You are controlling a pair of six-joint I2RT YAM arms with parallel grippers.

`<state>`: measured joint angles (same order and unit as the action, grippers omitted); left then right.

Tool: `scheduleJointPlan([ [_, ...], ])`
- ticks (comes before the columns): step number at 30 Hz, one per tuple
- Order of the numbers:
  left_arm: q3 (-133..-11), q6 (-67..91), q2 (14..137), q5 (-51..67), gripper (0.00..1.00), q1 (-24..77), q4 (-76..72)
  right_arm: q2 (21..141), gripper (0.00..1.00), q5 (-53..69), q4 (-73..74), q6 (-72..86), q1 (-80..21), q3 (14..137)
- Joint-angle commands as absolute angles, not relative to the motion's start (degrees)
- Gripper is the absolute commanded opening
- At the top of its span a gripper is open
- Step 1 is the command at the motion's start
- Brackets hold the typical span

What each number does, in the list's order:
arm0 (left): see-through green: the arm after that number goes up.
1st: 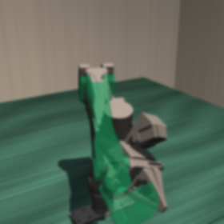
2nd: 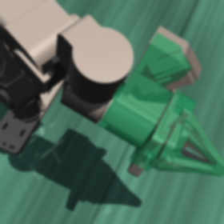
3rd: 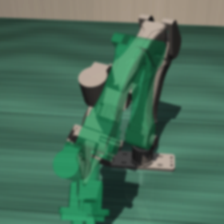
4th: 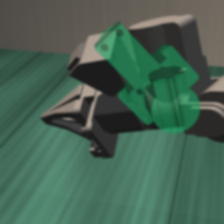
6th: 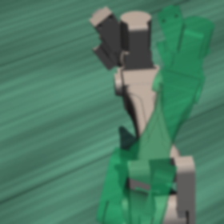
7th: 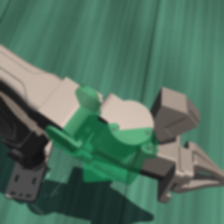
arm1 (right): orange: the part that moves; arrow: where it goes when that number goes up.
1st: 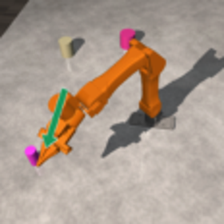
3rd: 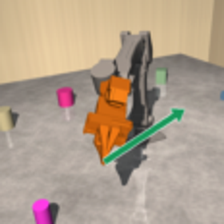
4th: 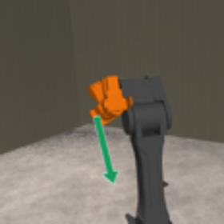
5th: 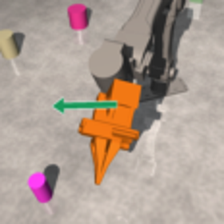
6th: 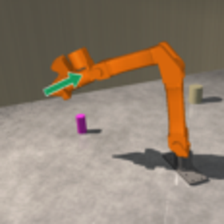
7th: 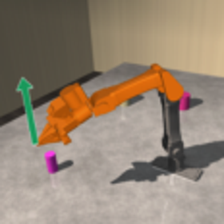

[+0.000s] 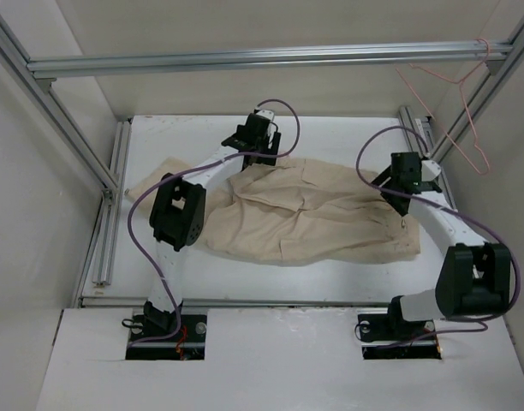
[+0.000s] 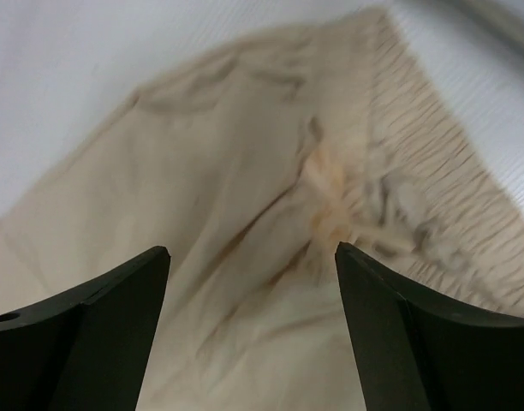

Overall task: Place the trousers on the hanger
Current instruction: Fold the trousers

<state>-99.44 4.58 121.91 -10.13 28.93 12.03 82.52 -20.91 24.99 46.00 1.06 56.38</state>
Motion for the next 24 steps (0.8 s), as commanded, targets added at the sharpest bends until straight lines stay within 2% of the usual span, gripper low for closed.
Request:
scheduleJointPlan([
  [1,-104.14,4.13,124.00,-6.96,0.77,28.96,8.96,76.39,0.84,-19.25,24.70,45.09,-6.17,51.35],
  [6,-105.74,5.18,125.43,0.43,0.67,27.99,11.69,71.46,0.83,-18.81,25.49,47.28,-14.09,46.59],
  [10,-104.93,5.63,124.89,3.51,0.70,28.69,9.93,71.28,0.83,-18.72,25.05,48.34,-18.14,45.18],
  [16,-113.37,5.98,131.13,3.95,0.68,29.39,12.66,71.81,0.79,-17.05,23.73,48.60,-22.80,44.91],
  [18,-114.17,5.71,131.83,4.04,0.59,29.92,12.66,72.16,0.78,-17.14,23.38,48.95,-23.42,44.56],
  [22,-116.01,5.98,134.20,0.54,0.20,29.23,13.88,73.82,0.73,-16.87,22.50,48.96,-23.42,44.21],
  [24,-115.75,6.06,133.95,-3.14,0.09,28.00,13.45,74.09,0.73,-16.79,22.59,48.69,-23.42,44.30],
])
